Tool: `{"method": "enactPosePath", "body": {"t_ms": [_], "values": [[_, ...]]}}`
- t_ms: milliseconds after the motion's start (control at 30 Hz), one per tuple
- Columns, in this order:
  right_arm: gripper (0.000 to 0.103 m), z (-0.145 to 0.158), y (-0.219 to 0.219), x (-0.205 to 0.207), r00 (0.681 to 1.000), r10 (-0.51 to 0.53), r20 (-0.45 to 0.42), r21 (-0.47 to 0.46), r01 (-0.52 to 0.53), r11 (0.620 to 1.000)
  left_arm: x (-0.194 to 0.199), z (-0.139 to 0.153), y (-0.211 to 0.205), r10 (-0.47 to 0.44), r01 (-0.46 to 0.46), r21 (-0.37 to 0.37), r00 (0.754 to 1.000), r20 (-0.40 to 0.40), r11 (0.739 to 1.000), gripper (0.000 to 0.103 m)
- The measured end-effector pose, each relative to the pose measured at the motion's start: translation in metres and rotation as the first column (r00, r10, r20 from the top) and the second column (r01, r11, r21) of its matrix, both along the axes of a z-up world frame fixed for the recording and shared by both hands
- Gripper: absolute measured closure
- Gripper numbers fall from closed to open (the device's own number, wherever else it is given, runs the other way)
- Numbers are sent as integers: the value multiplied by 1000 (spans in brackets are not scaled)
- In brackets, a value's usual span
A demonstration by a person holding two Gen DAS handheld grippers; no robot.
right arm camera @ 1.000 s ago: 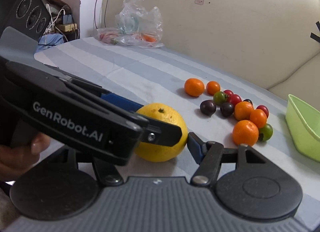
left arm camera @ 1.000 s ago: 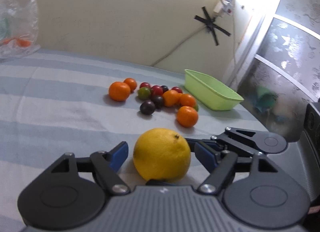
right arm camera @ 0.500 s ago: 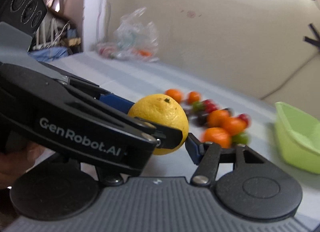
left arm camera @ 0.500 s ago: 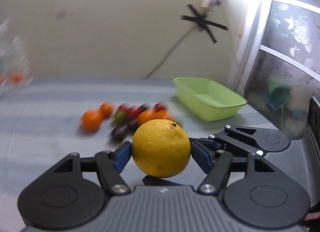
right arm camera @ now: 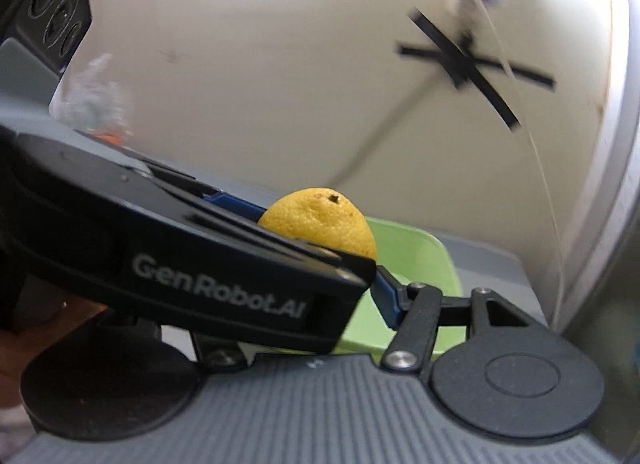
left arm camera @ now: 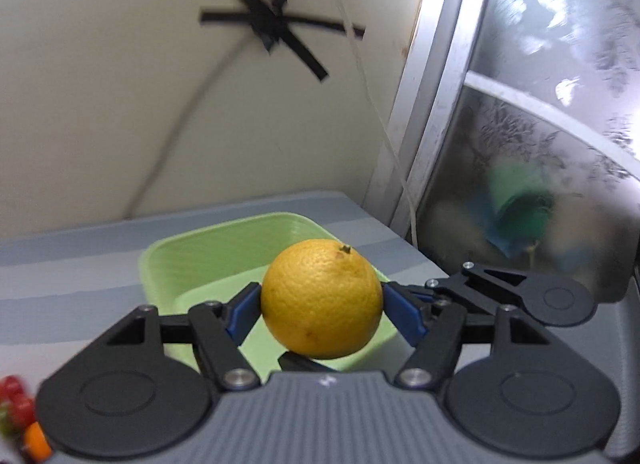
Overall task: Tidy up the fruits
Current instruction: 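Carry the grapefruit into the green basket and open the left gripper, then move the left gripper back toward the tomato pile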
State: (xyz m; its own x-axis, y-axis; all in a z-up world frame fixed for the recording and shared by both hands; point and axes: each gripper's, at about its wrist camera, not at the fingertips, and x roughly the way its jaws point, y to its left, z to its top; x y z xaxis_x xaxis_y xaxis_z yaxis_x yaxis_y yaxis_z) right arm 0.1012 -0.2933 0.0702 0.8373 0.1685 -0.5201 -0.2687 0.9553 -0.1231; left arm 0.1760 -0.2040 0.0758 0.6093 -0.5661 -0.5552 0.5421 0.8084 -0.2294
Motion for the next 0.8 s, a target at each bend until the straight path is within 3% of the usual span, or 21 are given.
{"method": "enactPosePath", "body": {"t_ms": [400, 500, 633, 800], "values": [[37, -26, -40, 43, 987, -52, -152, 18, 56, 998, 47, -37, -32, 17, -14, 19, 990, -141, 1000, 35], [36, -27, -35, 39, 988, -55, -143, 0, 55, 998, 48, -40, -29, 18, -15, 18, 988, -154, 1000, 36], [36, -21, -28, 25, 992, -69, -105, -10, 69, 998, 32, -24, -20, 20, -19, 15, 993, -112, 1000, 36], [37, -2, -30, -10, 993, -116, -24, 40, 117, 992, -22, 15, 33, 6, -5, -83, 1000, 6, 997, 34]]}}
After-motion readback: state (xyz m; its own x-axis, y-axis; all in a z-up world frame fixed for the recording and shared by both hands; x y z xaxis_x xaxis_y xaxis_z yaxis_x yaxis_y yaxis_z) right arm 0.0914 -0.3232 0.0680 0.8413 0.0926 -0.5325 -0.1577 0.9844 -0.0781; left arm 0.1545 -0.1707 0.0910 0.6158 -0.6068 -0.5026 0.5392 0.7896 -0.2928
